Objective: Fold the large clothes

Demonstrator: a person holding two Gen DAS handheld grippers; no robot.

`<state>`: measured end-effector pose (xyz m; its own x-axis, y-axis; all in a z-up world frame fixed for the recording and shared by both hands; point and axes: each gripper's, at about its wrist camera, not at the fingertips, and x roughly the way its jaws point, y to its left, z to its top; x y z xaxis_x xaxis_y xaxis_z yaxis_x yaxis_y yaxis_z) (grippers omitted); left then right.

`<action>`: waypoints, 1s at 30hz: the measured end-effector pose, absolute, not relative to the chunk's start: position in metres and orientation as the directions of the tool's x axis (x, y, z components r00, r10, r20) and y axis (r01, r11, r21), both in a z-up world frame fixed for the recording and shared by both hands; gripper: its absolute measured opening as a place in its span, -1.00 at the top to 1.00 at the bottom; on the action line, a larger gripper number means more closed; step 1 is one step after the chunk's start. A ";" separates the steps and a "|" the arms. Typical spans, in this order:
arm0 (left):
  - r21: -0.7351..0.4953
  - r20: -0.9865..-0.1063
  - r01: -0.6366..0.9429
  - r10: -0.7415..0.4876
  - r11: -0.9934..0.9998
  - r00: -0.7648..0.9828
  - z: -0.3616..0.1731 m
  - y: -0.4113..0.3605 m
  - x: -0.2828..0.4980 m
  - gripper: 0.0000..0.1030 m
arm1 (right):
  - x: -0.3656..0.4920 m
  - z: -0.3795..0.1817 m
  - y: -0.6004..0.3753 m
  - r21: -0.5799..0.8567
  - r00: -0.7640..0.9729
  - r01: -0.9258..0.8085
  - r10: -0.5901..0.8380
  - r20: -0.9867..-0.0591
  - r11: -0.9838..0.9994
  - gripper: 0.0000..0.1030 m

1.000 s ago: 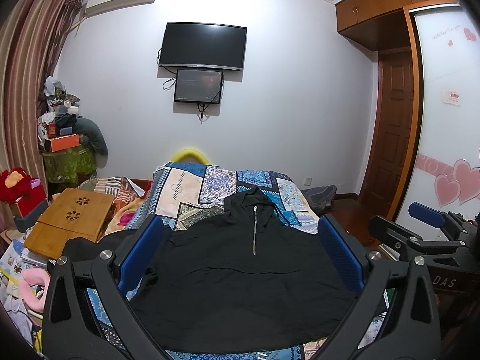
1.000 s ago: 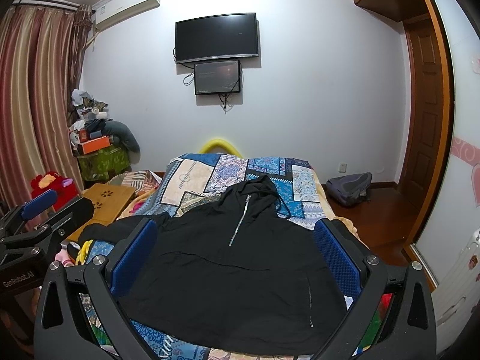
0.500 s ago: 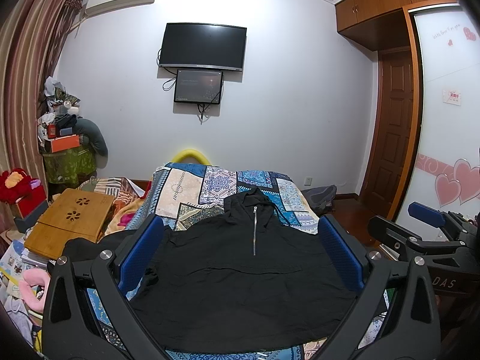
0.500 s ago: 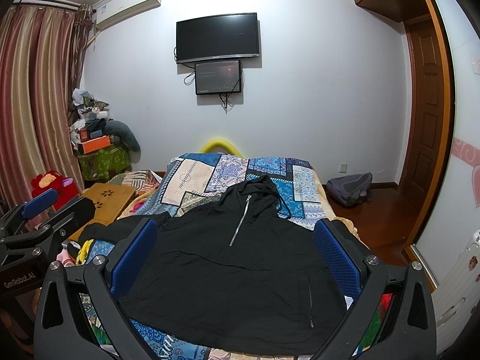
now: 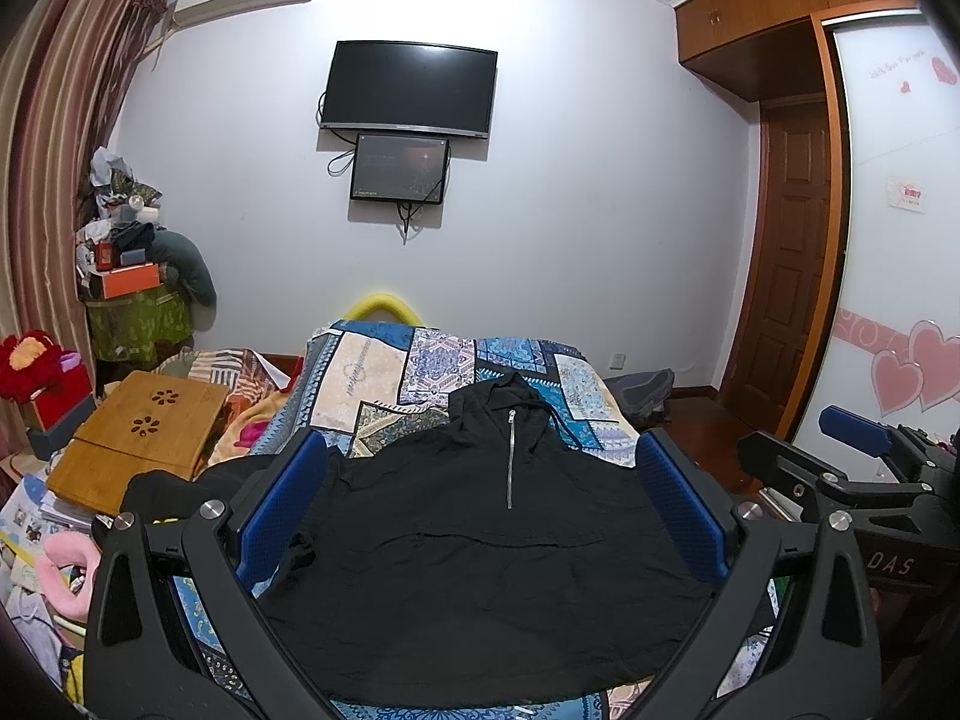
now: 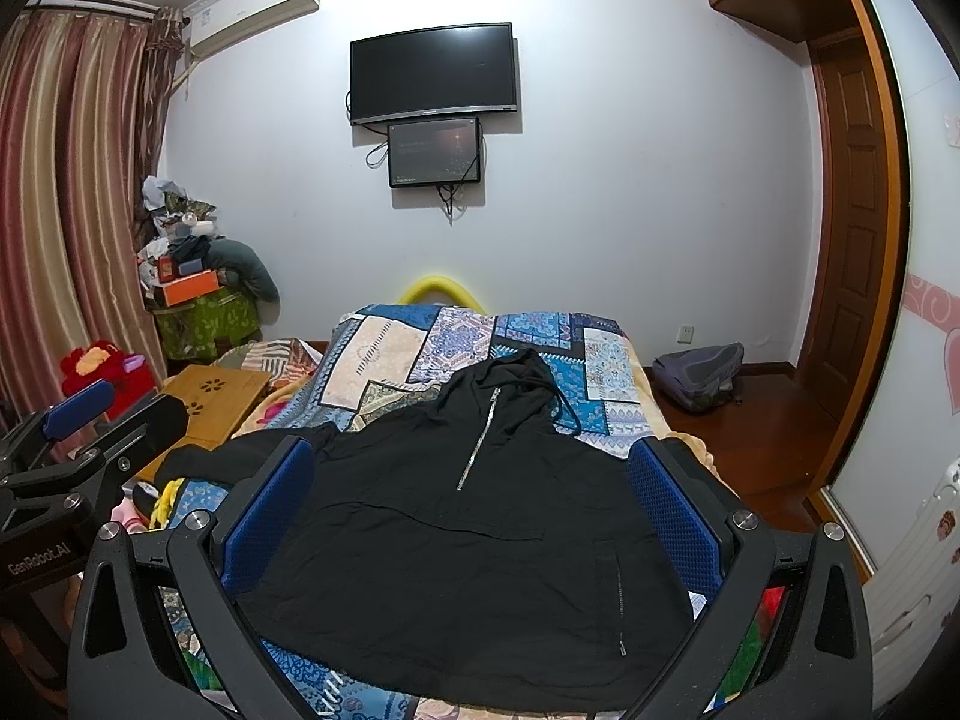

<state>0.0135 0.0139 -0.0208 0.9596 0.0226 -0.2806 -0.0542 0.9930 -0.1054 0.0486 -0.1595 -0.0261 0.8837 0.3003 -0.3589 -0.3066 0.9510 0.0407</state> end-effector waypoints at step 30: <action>-0.154 -0.474 -0.411 0.298 0.899 0.829 -0.093 0.182 0.137 -1.00 | 0.139 -0.063 -0.153 0.048 0.842 -0.288 0.277 -0.463 0.956 -1.00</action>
<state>0.1366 0.1816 -0.0935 0.8287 0.2977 -0.4739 -0.4109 0.8986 -0.1539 0.1391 -0.1533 -0.0625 0.8420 0.2770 -0.4630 -0.2879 0.9564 0.0485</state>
